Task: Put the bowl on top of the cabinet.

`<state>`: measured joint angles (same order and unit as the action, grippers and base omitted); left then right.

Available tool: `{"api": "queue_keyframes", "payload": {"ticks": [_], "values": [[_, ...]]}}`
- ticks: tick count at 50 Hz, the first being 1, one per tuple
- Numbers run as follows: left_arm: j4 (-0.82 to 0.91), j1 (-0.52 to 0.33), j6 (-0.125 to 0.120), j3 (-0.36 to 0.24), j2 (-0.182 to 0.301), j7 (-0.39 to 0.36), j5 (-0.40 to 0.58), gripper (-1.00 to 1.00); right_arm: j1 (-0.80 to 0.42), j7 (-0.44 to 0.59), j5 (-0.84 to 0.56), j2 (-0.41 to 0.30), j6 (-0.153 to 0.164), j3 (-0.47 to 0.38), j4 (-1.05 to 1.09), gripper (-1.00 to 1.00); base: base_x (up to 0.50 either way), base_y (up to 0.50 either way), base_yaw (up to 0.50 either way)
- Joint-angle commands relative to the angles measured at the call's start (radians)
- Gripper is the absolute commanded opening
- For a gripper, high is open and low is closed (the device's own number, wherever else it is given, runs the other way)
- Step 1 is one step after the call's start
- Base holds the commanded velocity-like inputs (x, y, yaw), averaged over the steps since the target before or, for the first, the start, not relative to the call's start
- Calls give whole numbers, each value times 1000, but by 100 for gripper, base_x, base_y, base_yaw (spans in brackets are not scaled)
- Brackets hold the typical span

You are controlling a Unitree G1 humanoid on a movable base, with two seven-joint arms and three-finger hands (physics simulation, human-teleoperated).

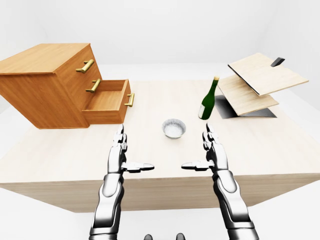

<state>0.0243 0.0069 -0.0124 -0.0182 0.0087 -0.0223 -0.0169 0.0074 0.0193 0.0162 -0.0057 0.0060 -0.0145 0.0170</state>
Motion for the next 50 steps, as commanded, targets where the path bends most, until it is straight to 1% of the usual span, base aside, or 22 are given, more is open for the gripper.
{"api": "queue_keyframes", "payload": {"ticks": [1, 4, 6, 7, 8, 9, 12, 13, 18, 24, 25, 26, 33, 34, 35, 39, 40, 44, 47, 50], "values": [[65, 24, -27, -27, 10, -39, -29, 100, 23, 38, 27, -10, 11, -20, 52, 100, 0, 0, 0], [68, 31, -22, -21, 8, -40, -24, 100, 31, 36, 25, -11, 24, -22, 77, 100, 0, 0, 0], [82, 33, -31, -22, 9, -42, -25, 100, 43, 33, 18, -9, 41, -17, 112, 100, 0, 0, 0], [82, 33, -31, -22, 8, -42, -25, 100, 52, 32, 15, -7, 52, -13, 135, 100, 0, 0, 0], [98, 34, -45, -29, 12, -45, -33, 100, 64, 29, 7, -5, 69, -7, 169, 100, 0, 0, 0], [107, 36, -50, -32, 12, -47, -36, 100, 73, 30, 5, -4, 81, -2, 195, 100, 0, 0, 0], [143, 46, -72, -39, 14, -53, -46, 100, 95, 28, -5, -2, 81, 6, 256, 100, 0, 0, 0], [170, 55, -75, -41, 14, -56, -51, 100, 110, 29, -9, -1, 81, 12, 295, 100, 0, 0, 0], [262, 83, -75, -55, 14, -69, -69, 100, 144, 27, -22, 1, 81, 23, 384, 100, 0, 0, 0], [415, 126, -75, -92, 13, -90, -110, 100, 183, 23, -41, 3, 81, 47, 493, 100, 0, 0, 0], [464, 136, -75, -108, 14, -93, -129, 100, 187, 23, -45, 2, 81, 49, 499, 100, 0, 0, 0], [467, 136, -75, -110, 12, -95, -129, 100, 188, 23, -45, 2, 81, 49, 499, 100, 0, 0, 0], [576, 107, -75, -230, 23, -99, -238, 100, 183, 27, -40, 1, 81, 44, 482, 100, 0, 0, 0], [577, 106, -75, -231, 22, -99, -239, 100, 183, 28, -40, 1, 81, 44, 481, 100, 0, 0, 0], [586, 93, -75, -257, 26, -92, -267, 100, 183, 27, -40, 2, 81, 42, 481, 100, 0, 0, 0], [598, 71, -75, -304, 43, -85, -322, 100, 184, 31, -38, 1, 81, 41, 483, 100, 0, 0, 0], [598, 71, -75, -305, 43, -84, -323, 100, 184, 31, -38, 1, 81, 41, 483, 100, 0, 0, 0], [612, 59, -75, -343, 57, -73, -367, 100, 187, 33, -34, 2, 81, 38, 484, 100, 0, 0, 0], [646, 56, -75, -383, 65, -57, -424, 100, 184, 35, -33, 1, 81, 35, 475, 100, 0, 0, 0], [640, 57, -75, -422, 67, -51, -484, 100, 181, 32, -39, 3, 81, 41, 471, 100, 0, 0, 0]]}}
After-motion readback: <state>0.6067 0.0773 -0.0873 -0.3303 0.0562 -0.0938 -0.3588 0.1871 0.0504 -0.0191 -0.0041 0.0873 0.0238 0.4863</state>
